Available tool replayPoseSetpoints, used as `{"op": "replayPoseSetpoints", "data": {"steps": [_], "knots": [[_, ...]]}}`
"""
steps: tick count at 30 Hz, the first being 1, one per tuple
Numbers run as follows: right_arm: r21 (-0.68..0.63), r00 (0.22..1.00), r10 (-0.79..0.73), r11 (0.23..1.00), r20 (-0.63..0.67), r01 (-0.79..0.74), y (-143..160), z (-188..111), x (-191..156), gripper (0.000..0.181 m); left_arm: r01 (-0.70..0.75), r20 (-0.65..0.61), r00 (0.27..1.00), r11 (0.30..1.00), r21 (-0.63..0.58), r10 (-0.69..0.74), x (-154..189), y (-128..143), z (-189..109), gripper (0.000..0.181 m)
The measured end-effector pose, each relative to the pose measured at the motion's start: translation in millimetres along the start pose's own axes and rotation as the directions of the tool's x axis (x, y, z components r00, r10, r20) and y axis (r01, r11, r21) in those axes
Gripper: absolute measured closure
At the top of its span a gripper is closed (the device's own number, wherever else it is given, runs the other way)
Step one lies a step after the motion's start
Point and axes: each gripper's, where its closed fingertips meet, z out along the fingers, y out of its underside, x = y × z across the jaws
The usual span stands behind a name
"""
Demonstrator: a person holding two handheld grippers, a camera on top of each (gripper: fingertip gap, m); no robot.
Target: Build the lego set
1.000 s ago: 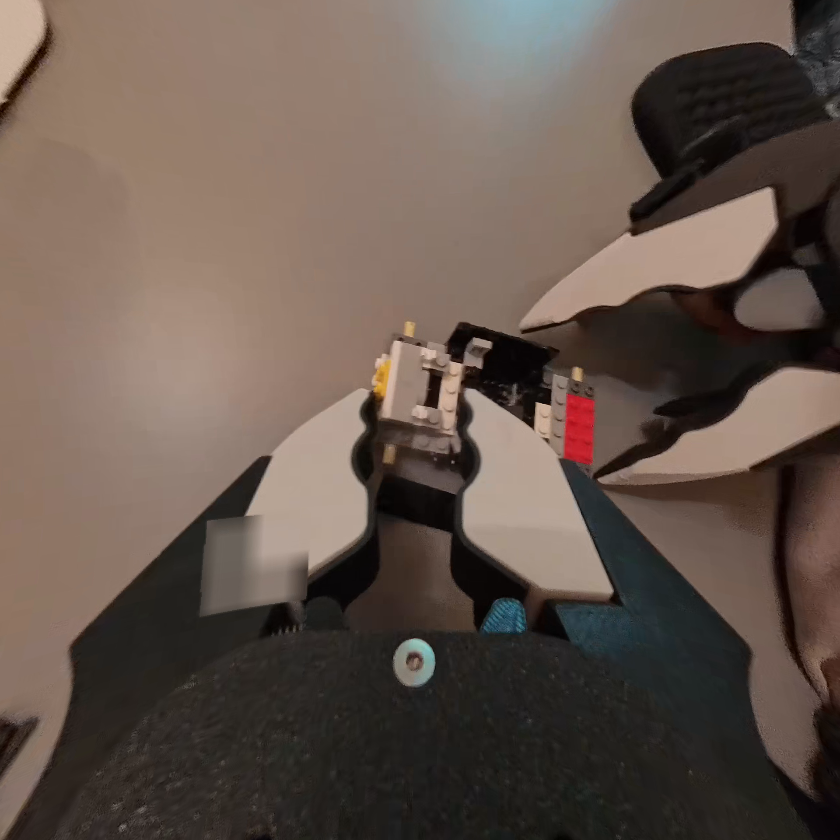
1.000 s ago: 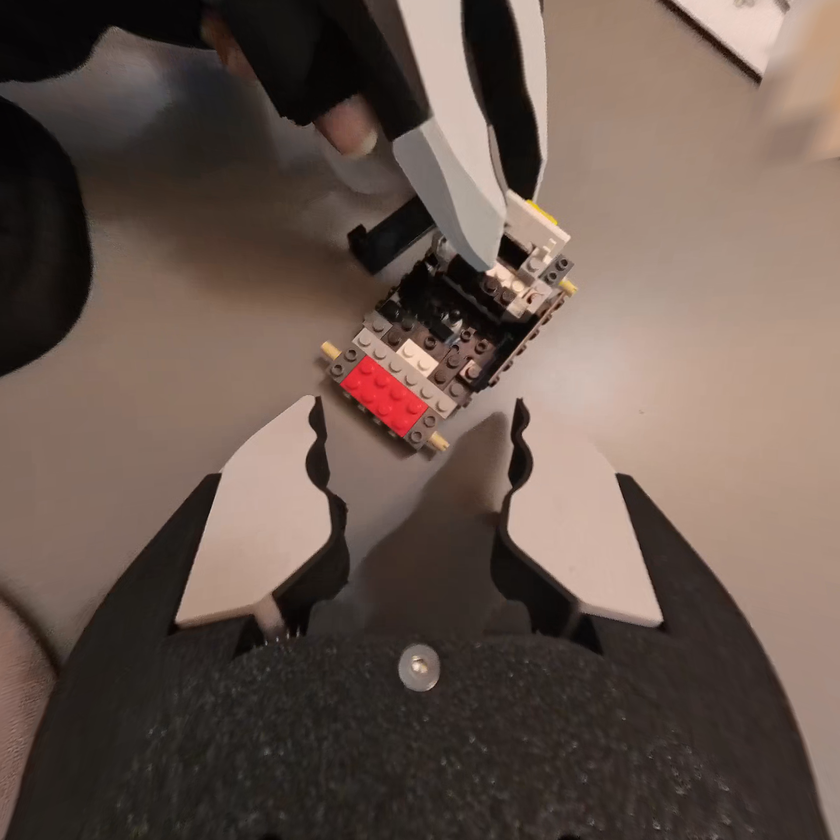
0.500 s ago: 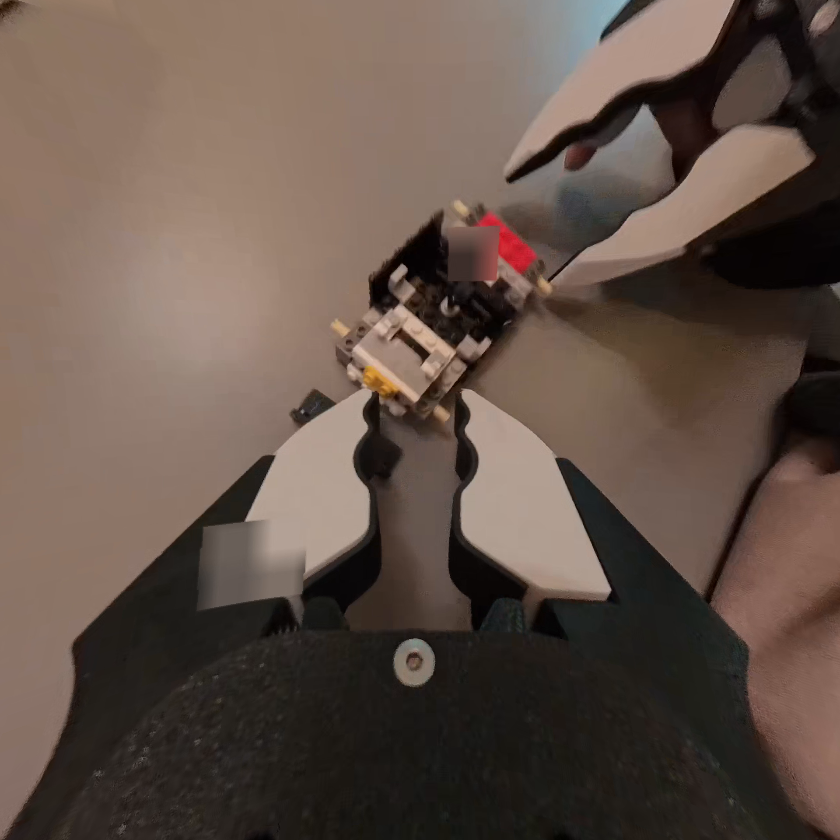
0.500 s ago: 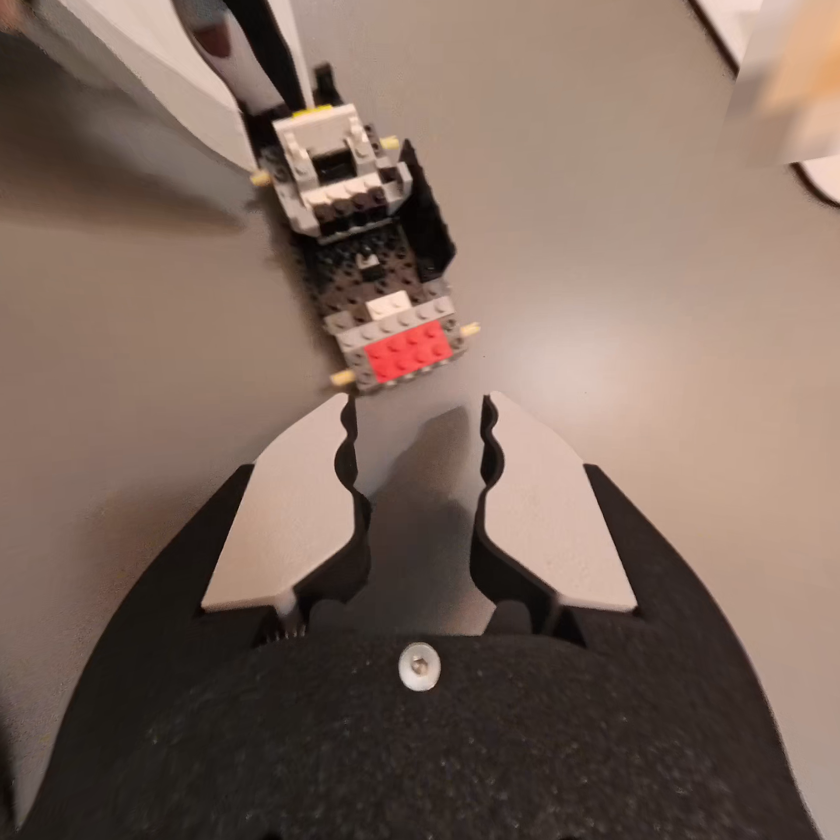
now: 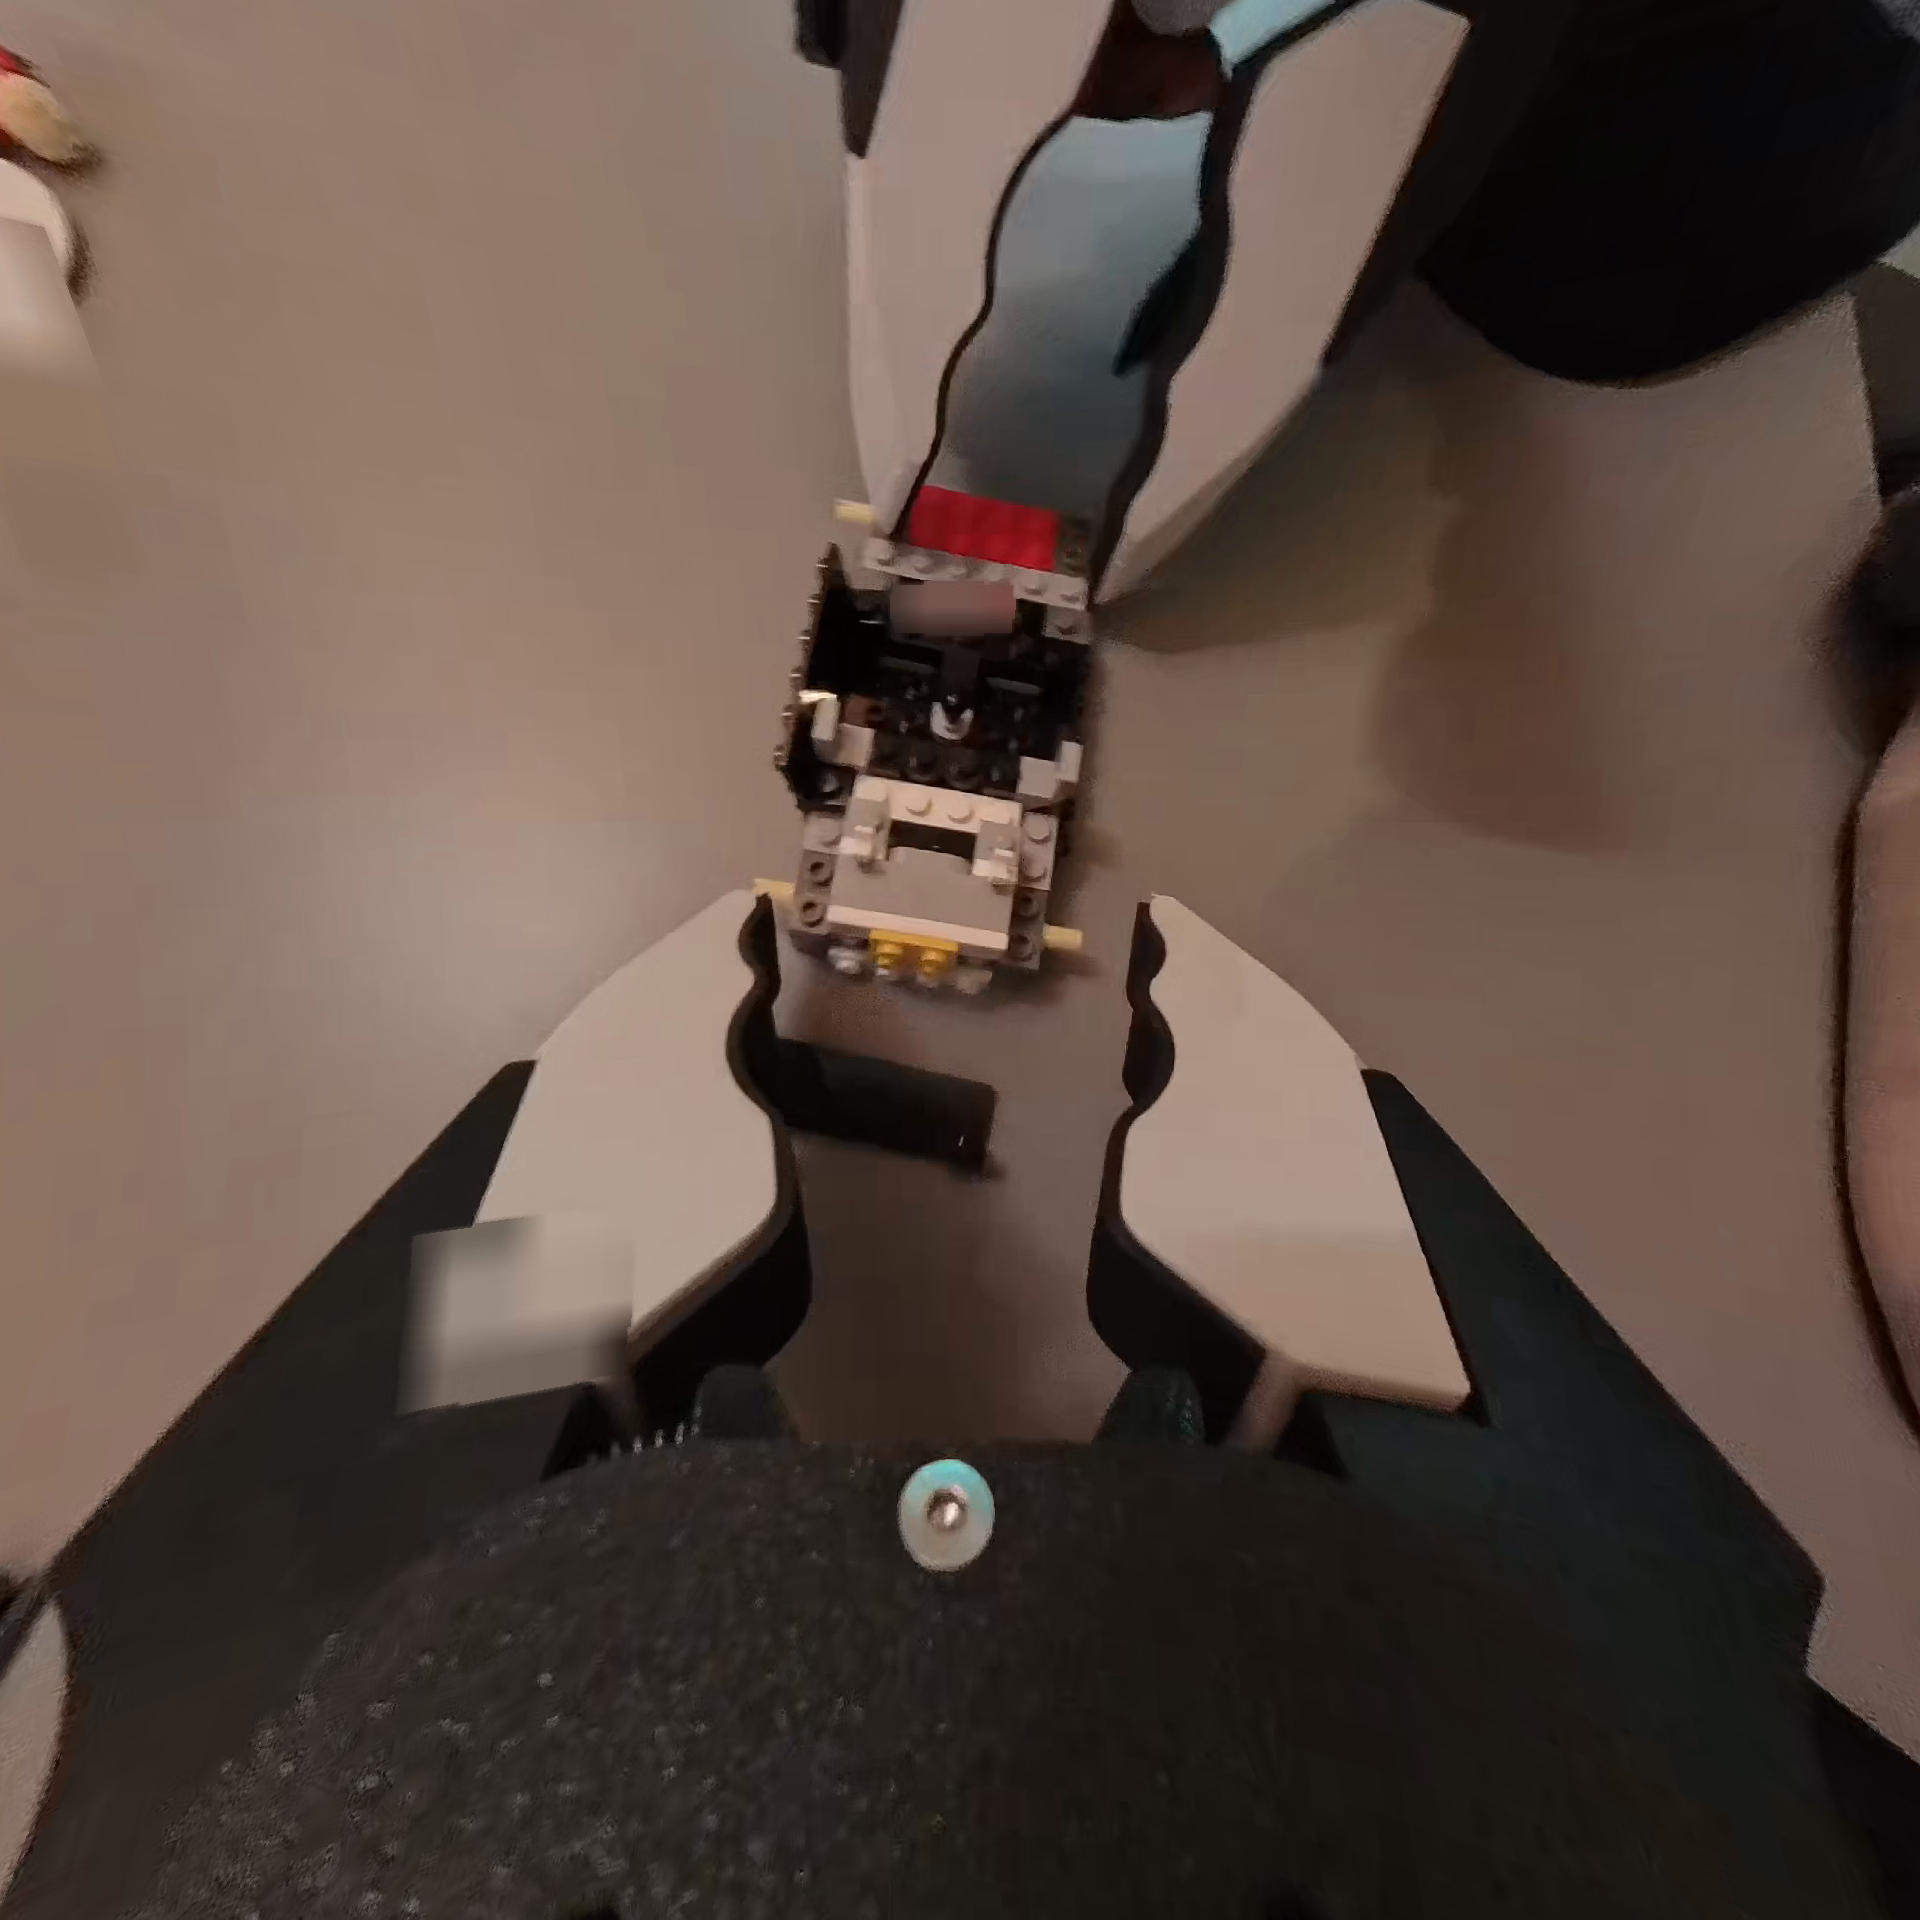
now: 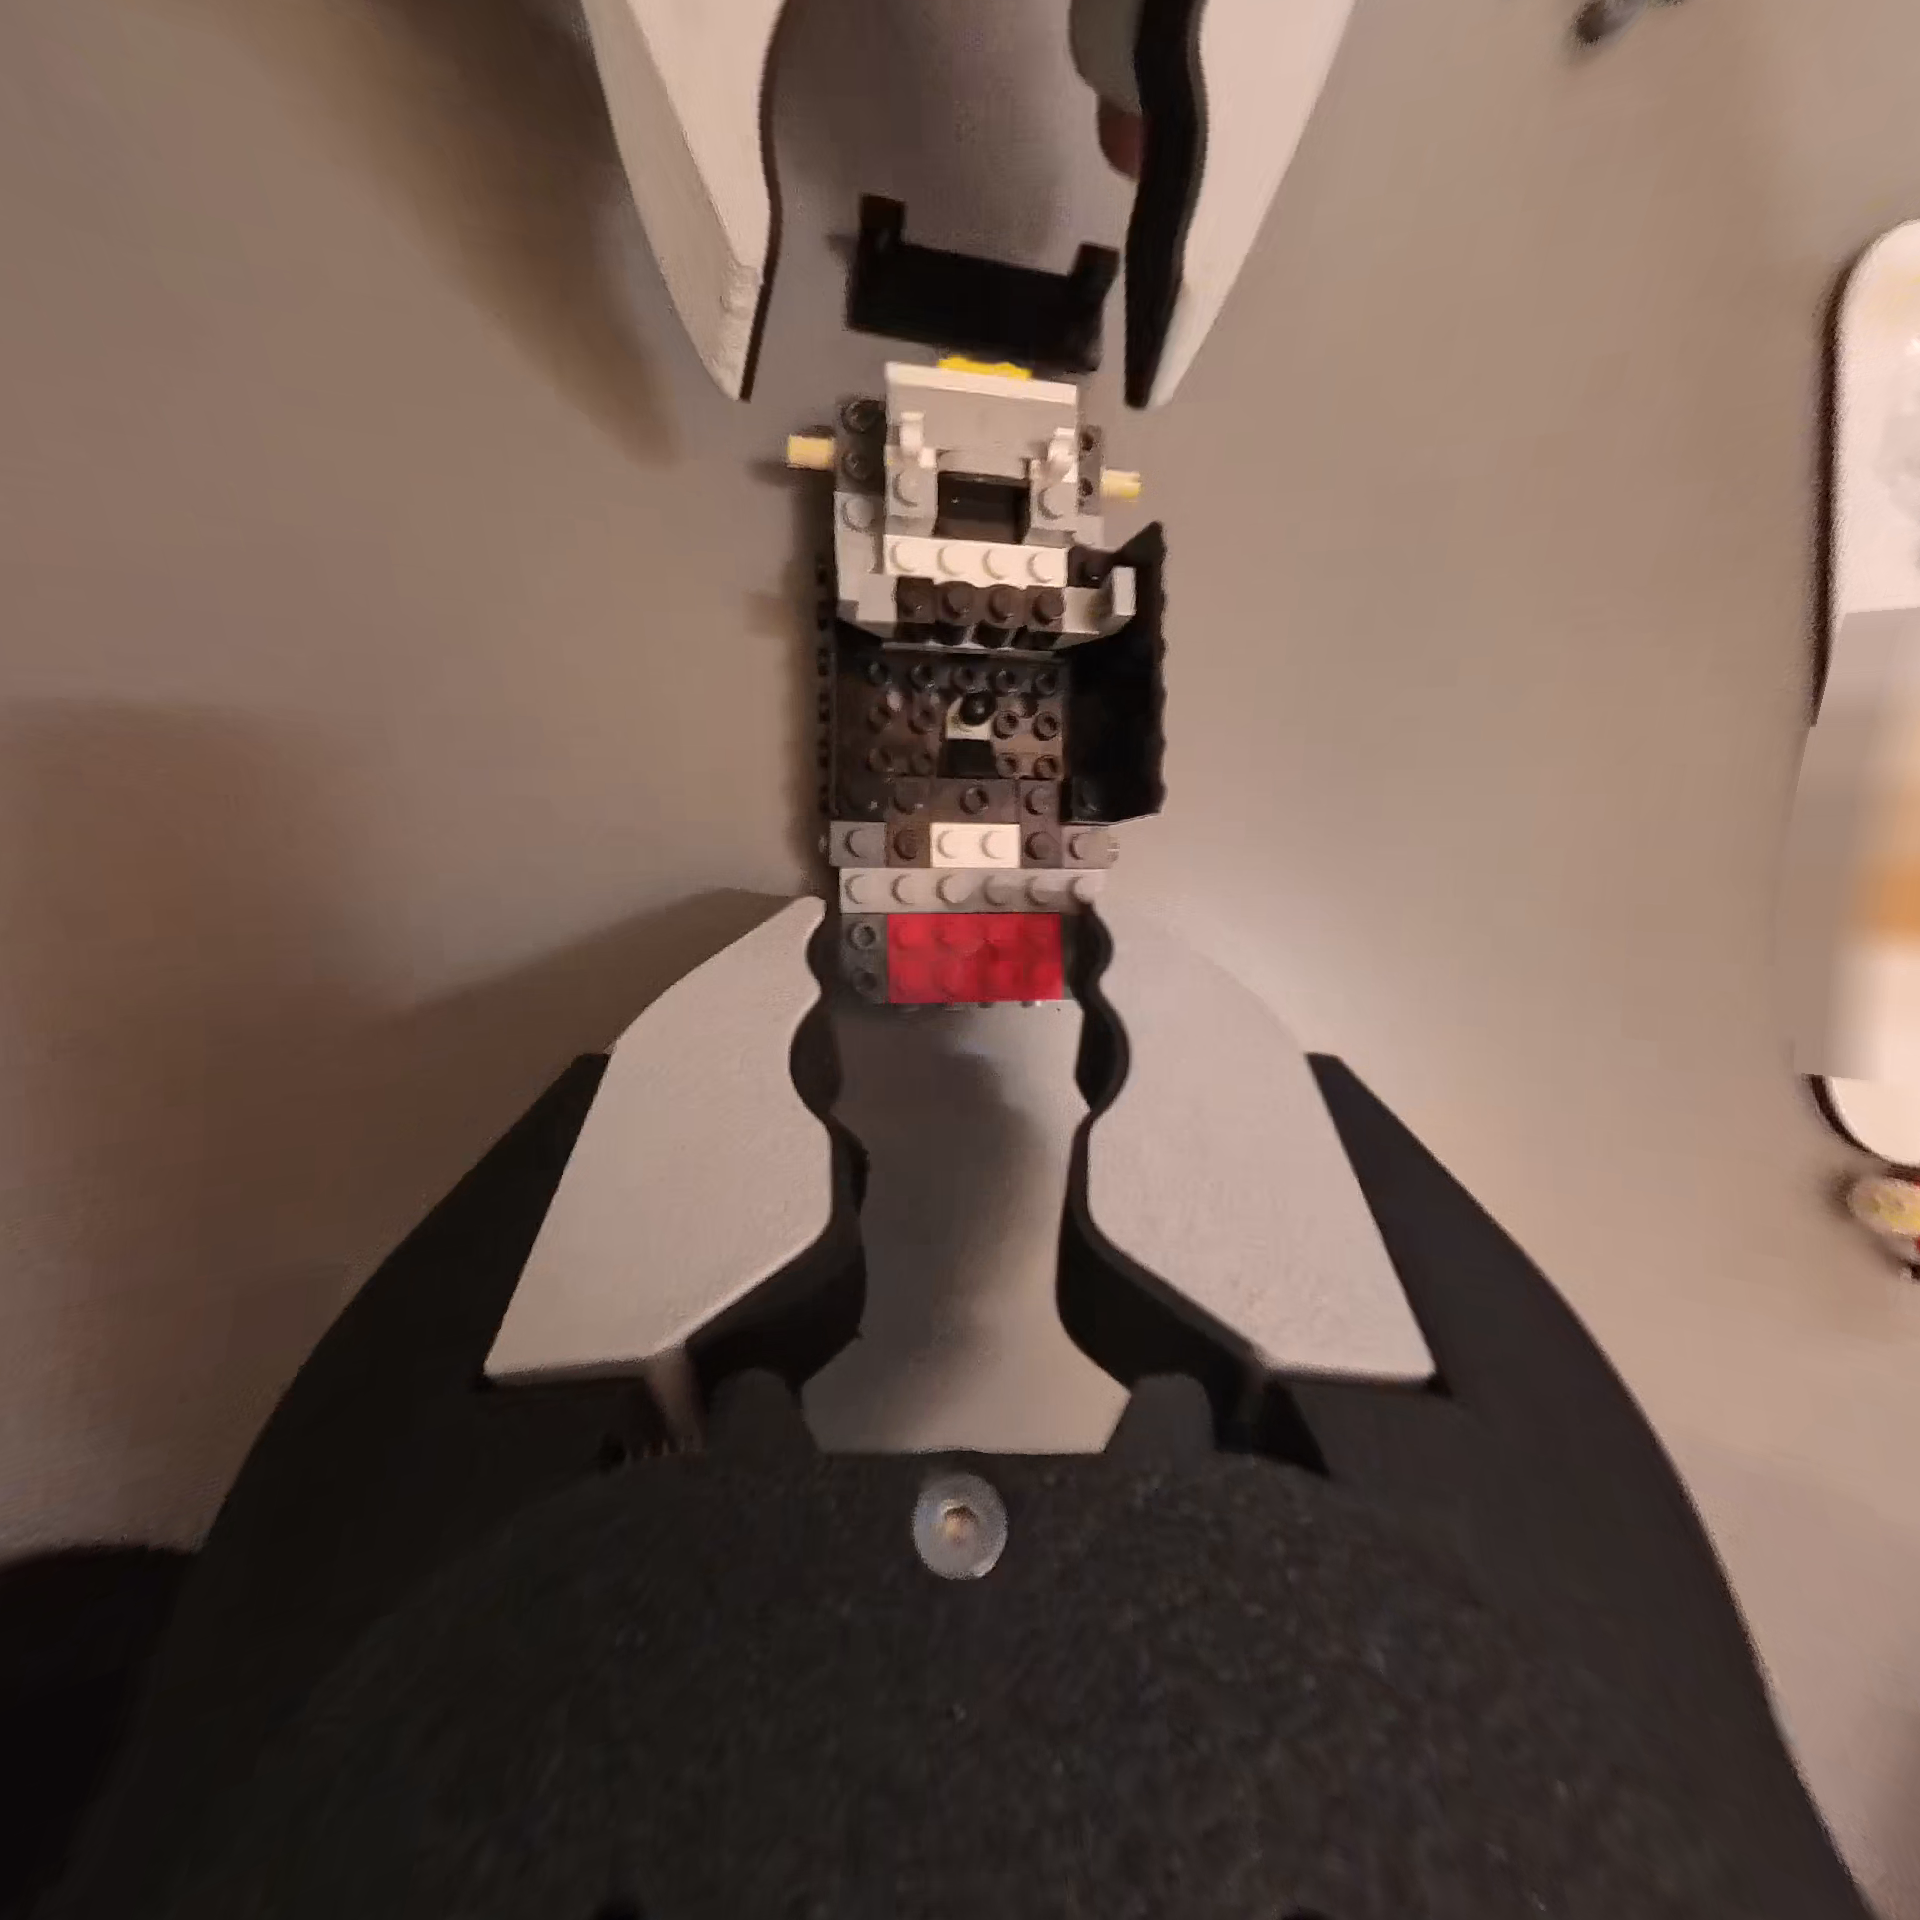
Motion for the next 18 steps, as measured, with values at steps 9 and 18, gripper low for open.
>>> {"op": "replayPoseSetpoints", "data": {"steps": [9, 18], "knots": [[0.186, 0.974, 0.227, 0.957, -0.008, -0.222, -20.3, -15.2, 15.4, 0.171, -0.042, 0.081, 0.996, 0.999, -0.020, 0.043, 5.2, -1.9, 12.8, 0.147], [0.174, 0.913, 0.394, 0.911, -0.102, -0.374, -17.6, 1.3, 22.3, 0.181, 0.000, 0.102, 0.995, 1.000, -0.010, 0.001, 10.6, -4.9, 17.0, 0.147]]}}
